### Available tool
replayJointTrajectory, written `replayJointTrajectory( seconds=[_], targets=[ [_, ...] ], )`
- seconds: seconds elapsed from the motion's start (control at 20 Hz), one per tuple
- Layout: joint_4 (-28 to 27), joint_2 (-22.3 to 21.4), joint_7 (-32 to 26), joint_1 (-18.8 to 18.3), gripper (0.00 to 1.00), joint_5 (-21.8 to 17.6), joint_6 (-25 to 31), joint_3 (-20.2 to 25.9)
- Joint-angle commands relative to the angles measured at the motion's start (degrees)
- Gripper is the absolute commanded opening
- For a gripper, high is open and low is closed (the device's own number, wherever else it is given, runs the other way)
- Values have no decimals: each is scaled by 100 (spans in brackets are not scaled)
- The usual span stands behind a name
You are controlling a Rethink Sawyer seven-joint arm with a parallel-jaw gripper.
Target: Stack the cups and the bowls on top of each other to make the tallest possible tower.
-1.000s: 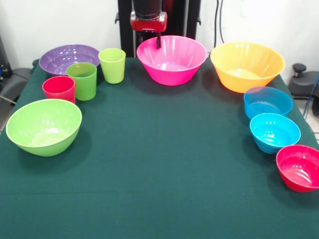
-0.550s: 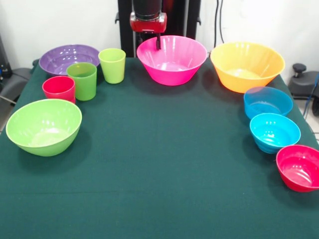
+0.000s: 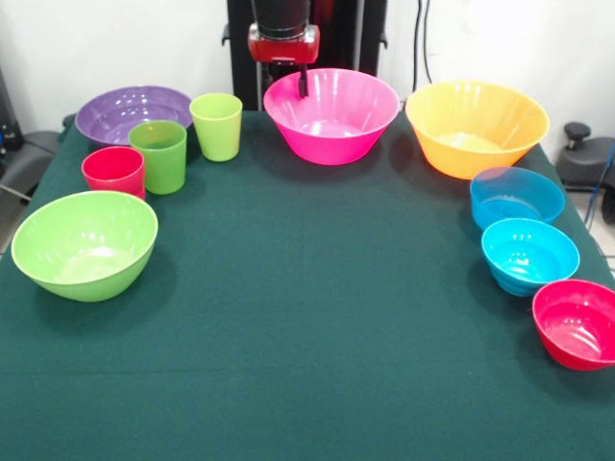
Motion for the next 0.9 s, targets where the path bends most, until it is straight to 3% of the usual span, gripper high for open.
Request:
replayJointTrajectory(
  seconds=[0.05,0.9],
  targets=[
    [-857,153,550,2,0,-161,-393,565],
    [-849,133,585,-1,0,-107,-417,564]
  ],
)
